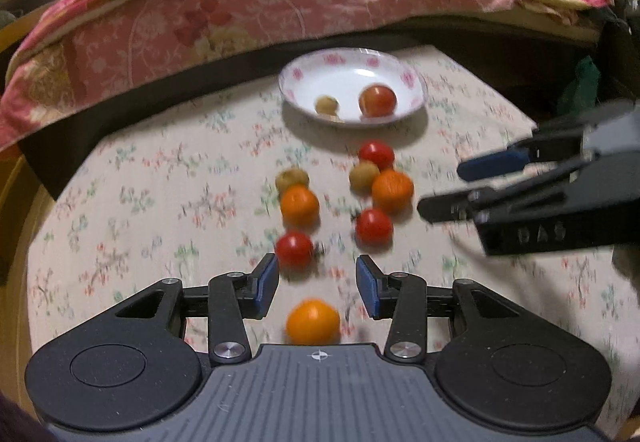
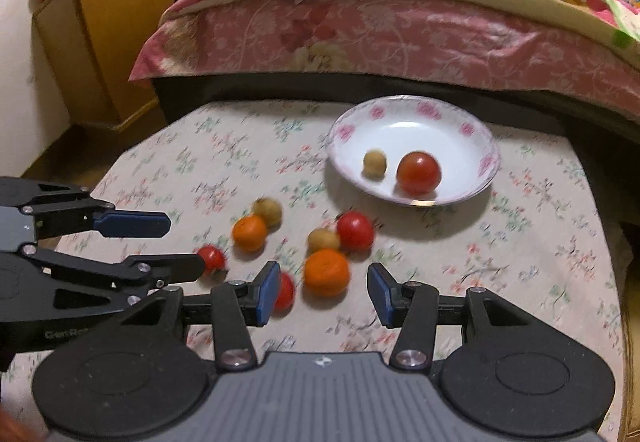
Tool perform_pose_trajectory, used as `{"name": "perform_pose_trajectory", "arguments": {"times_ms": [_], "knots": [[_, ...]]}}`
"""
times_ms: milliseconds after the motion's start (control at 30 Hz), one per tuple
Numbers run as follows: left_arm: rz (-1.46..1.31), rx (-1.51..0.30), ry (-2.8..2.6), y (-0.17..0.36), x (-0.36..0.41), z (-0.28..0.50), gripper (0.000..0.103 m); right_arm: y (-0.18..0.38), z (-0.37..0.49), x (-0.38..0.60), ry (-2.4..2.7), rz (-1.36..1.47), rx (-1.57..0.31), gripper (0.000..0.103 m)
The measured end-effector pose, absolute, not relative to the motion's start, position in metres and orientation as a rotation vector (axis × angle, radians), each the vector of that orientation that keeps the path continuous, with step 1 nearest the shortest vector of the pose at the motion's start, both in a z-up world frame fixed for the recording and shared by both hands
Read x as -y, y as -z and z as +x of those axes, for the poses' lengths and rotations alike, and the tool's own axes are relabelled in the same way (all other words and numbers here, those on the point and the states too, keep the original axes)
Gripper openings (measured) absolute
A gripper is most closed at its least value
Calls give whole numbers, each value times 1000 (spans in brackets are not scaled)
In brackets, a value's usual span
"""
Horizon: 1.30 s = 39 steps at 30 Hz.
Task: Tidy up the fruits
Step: 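Grasp a tangerine with the left tool while the right tool grasps a red cherry tomato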
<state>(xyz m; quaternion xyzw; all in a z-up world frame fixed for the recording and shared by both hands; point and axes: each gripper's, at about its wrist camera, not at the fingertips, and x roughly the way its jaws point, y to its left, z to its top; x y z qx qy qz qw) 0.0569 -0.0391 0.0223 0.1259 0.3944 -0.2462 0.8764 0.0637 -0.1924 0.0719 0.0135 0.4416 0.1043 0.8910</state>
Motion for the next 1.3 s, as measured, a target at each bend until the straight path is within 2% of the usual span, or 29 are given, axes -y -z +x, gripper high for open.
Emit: {"name": "perform_pose_trajectory", "arguments": {"times_ms": [333, 467, 1033, 1300], "knots": [[333, -836, 515, 1, 43, 51, 49, -75, 58, 185, -205, 20, -962, 47], [338, -851, 496, 8, 37, 53, 39, -65, 60, 182, -238, 31, -967, 47], [354, -834, 513, 18, 41, 58, 42, -31, 86, 168, -332, 61, -970, 48], [368, -826, 527, 18, 44, 56, 39, -20, 90, 161, -328, 2, -953, 46]]}}
